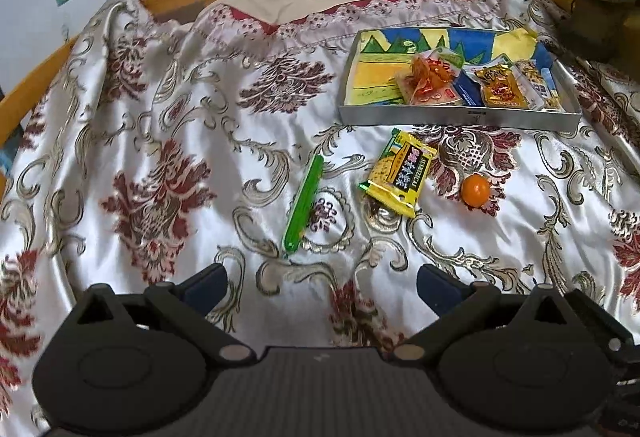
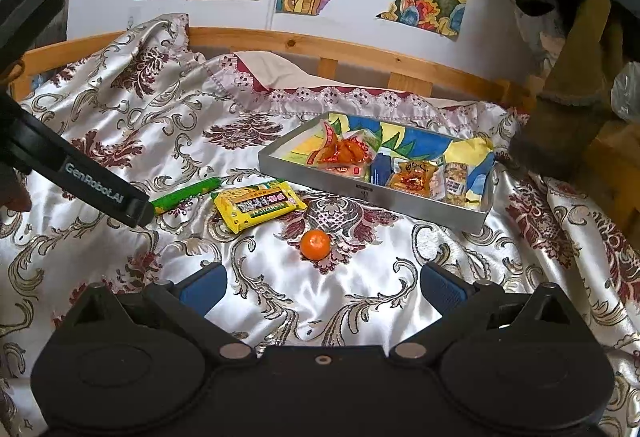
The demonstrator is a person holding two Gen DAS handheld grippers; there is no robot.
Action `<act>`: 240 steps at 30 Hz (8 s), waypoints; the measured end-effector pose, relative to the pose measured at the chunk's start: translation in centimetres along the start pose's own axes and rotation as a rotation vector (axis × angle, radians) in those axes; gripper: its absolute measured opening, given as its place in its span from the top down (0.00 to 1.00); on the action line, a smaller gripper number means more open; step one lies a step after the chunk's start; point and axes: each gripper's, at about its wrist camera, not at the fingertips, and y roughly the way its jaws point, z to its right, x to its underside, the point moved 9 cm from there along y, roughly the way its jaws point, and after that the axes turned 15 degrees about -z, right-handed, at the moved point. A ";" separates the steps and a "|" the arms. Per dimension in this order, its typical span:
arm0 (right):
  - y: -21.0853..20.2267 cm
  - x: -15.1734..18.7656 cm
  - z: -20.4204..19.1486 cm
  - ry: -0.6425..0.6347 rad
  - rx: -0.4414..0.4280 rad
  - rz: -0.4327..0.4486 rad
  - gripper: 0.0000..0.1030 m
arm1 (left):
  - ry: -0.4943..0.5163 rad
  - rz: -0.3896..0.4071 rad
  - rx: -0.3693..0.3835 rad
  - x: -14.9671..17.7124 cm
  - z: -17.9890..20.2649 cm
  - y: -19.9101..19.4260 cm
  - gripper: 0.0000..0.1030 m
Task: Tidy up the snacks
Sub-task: 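Move the left tool toward the yellow bar while the right tool approaches the mandarin orange, then grasp the yellow SUSHIZICAI bar with the left tool while the right tool grasps the mandarin orange, then carry the yellow bar and mandarin into the silver tray and open both tools, then withdraw both tools from the tray back over the bed cover, then lower the left tool toward the green stick while the right tool approaches the brown dried snack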
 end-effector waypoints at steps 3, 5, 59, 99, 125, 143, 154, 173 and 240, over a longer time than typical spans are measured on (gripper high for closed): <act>0.5 -0.3 -0.1 -0.007 -0.012 -0.008 0.01 | 0.016 0.003 -0.001 -0.6 0.3 0.4 0.00; 0.9 -0.6 -0.2 -0.017 -0.031 -0.016 0.01 | 0.026 0.010 0.002 -1.0 0.3 0.7 0.00; 17.6 -3.9 -0.5 -0.261 -0.066 -0.130 0.62 | 0.460 0.070 0.102 -10.0 8.0 12.6 0.44; 10.7 -9.4 3.2 -0.075 -0.086 0.101 0.67 | -0.082 0.145 0.314 -8.6 2.9 3.6 0.49; 15.8 -10.3 20.6 0.288 0.178 -0.016 0.66 | 0.057 0.205 0.436 -24.4 19.1 8.7 0.49; 17.0 -9.8 20.3 0.296 0.188 -0.053 0.65 | 0.044 0.114 0.333 -22.6 20.2 14.2 0.48; 15.9 -10.3 20.5 0.320 0.194 0.004 0.37 | 0.016 0.149 0.340 -22.0 18.9 12.1 0.18; 1.5 -10.1 13.5 0.172 0.165 0.322 0.01 | -0.104 0.404 0.197 -14.1 6.2 -3.4 0.00; -1.9 0.8 0.9 0.097 -0.024 0.003 0.01 | -0.149 -0.102 0.018 3.6 -3.8 -1.1 0.00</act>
